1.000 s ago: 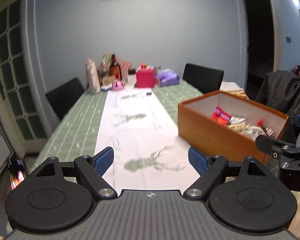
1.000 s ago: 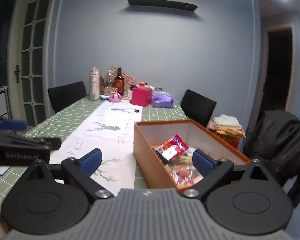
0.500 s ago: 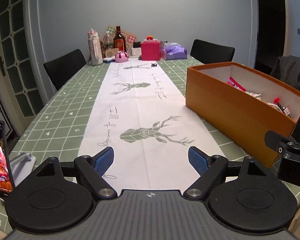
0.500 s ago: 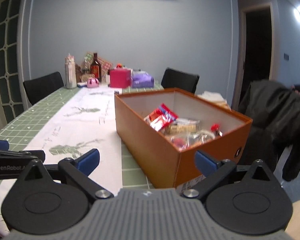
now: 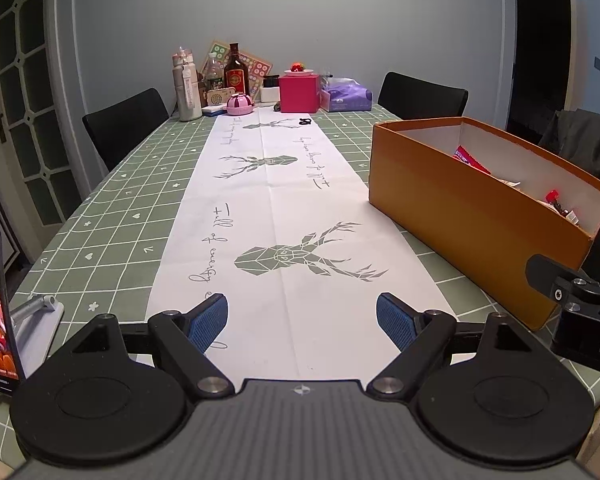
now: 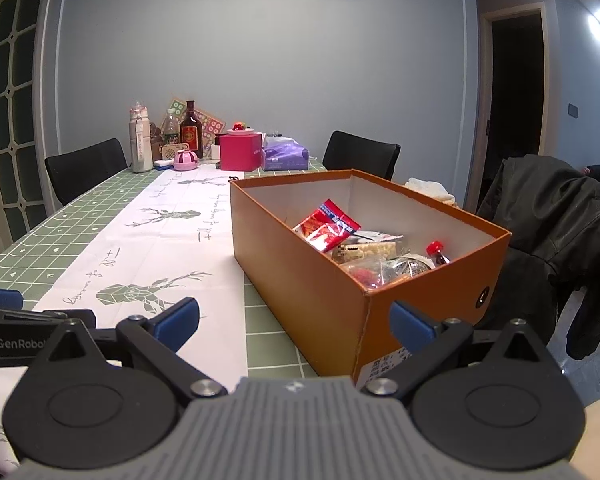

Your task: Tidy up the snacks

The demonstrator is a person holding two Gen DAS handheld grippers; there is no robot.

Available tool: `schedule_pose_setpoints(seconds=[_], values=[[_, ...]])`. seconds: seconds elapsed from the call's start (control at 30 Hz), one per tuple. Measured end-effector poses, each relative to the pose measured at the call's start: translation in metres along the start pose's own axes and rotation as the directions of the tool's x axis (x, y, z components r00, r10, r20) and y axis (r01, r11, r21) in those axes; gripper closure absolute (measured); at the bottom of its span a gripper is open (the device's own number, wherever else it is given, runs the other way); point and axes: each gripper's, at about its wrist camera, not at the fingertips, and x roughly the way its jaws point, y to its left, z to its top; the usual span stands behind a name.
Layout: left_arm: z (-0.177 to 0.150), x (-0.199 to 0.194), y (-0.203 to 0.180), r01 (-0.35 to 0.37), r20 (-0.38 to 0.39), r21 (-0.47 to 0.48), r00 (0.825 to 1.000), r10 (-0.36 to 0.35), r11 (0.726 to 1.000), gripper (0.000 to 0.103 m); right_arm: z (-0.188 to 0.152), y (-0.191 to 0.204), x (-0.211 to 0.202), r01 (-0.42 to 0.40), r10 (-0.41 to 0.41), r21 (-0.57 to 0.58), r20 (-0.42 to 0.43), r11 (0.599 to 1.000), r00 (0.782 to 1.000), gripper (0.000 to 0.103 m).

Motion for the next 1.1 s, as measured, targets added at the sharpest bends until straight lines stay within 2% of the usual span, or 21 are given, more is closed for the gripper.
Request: schedule_pose_setpoints(seconds=[1.1], values=[[-0.0012,-0.0072,-0.0015,0.001,0.022,0.009,1.0,-0.001,1.0,0.004,-0.0029,0.0031,-0.0002,-0.021,0.021,-0.015,-0.011,1.0,1.0,0.004]])
